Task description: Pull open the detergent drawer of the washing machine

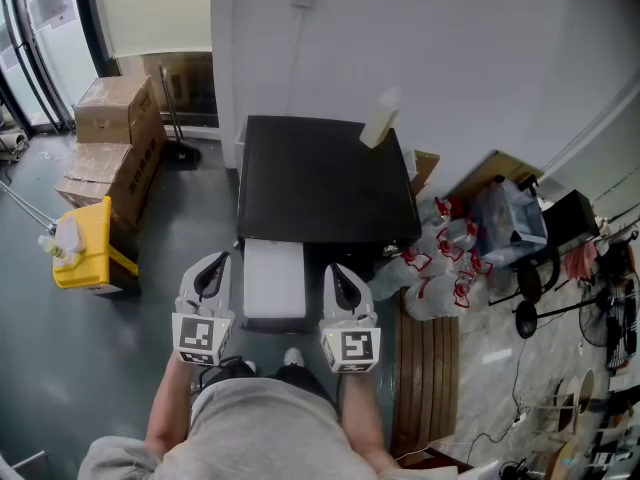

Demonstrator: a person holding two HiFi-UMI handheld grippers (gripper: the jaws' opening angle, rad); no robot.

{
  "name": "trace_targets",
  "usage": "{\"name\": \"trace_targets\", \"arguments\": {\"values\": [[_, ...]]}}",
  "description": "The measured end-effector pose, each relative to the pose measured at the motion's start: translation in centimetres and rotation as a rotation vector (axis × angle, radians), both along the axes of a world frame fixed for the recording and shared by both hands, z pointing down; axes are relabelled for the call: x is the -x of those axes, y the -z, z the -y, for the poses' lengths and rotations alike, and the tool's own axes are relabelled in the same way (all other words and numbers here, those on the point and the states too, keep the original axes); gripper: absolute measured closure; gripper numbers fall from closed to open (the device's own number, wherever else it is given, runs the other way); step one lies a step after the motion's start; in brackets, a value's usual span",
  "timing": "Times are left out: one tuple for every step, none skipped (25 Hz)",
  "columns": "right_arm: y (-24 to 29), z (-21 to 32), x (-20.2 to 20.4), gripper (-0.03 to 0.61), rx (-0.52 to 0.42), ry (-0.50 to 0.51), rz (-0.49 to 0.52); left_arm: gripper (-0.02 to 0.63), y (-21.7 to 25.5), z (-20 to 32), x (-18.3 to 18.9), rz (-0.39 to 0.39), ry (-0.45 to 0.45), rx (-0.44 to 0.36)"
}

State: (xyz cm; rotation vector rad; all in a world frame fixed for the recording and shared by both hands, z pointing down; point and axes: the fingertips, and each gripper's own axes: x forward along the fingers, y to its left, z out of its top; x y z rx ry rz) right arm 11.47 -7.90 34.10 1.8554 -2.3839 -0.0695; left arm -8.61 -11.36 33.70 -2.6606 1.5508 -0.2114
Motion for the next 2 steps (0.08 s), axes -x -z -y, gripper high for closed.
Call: {"name": "trace_targets", "arguments": {"values": [[-0.05,-0.03,-0.01,0.572,-0.001,0.001,0.001,0.603,0.03,-0.02,-0.08,-0.001,-0.001,-0.001],[-0.11,-0.07,-0.03,0.572,-0.001,0.001,0.001,0.603,0.06,-0.05,-0.16,-0.002,-0.003,-0.003]]}}
